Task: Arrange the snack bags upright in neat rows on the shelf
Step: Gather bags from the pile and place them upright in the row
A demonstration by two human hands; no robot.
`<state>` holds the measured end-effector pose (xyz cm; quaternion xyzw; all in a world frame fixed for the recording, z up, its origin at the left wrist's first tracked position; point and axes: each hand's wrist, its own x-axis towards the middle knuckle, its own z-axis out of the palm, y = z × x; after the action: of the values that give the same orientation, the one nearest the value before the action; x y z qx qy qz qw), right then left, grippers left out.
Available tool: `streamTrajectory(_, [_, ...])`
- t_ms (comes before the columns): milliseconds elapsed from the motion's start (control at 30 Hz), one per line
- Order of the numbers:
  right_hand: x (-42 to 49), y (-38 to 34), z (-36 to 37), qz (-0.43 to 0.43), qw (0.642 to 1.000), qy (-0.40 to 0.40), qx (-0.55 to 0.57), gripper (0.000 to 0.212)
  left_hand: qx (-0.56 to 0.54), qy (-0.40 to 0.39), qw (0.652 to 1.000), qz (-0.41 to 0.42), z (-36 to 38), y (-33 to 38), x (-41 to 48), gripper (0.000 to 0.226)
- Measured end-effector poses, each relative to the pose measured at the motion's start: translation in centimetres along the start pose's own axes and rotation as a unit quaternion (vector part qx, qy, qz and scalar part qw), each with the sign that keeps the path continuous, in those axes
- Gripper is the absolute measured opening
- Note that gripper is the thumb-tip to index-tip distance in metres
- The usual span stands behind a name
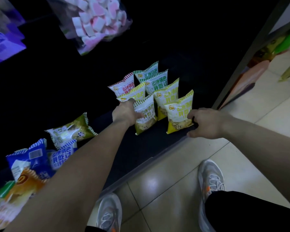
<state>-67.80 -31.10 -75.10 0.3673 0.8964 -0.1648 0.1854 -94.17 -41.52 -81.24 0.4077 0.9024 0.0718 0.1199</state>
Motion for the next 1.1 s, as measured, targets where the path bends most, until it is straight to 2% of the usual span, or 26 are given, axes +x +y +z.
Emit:
streamTrajectory(267, [0.5,-0.1,-0.2,0.001,1.0,-0.01,-0.002,0.076,-0.023,-0.028,0.999,-0.002,1.7,-0.1,1.7,0.07])
streamTrajectory(500, [0.0,-2.1,0.0,-0.015,0.999,-0.009,-0.033,0.071,0.082,0.014,0.995,0.047,1.2,0.3,0.7,0.08])
streamTrajectory(733, [-0.8,-5.6,-1.1,-0.035,0.998,0.01,-0.059,0.065,0.103,0.021,0.993,0.061,-2.8,-0.7,-2.0,0.08])
streamTrajectory(833, [-1.4,-7.9,-1.9,-0.053,0.996,0.024,-0.063,0.063,0.098,0.011,0.993,0.062,-5.8,-2.9,-4.5,0.076])
streamTrajectory(967, [-3.0,-11.6,-2.6,-0.078,0.995,0.035,-0.042,0.064,0.095,-0.017,0.994,0.053,-10.1,-7.7,-9.8,0.081])
streamTrajectory(1100, [-5.5,-16.4,-2.6,-0.121,0.991,0.042,-0.039,0.066,0.091,0.009,0.995,0.035,-13.3,-13.5,-17.7,0.078])
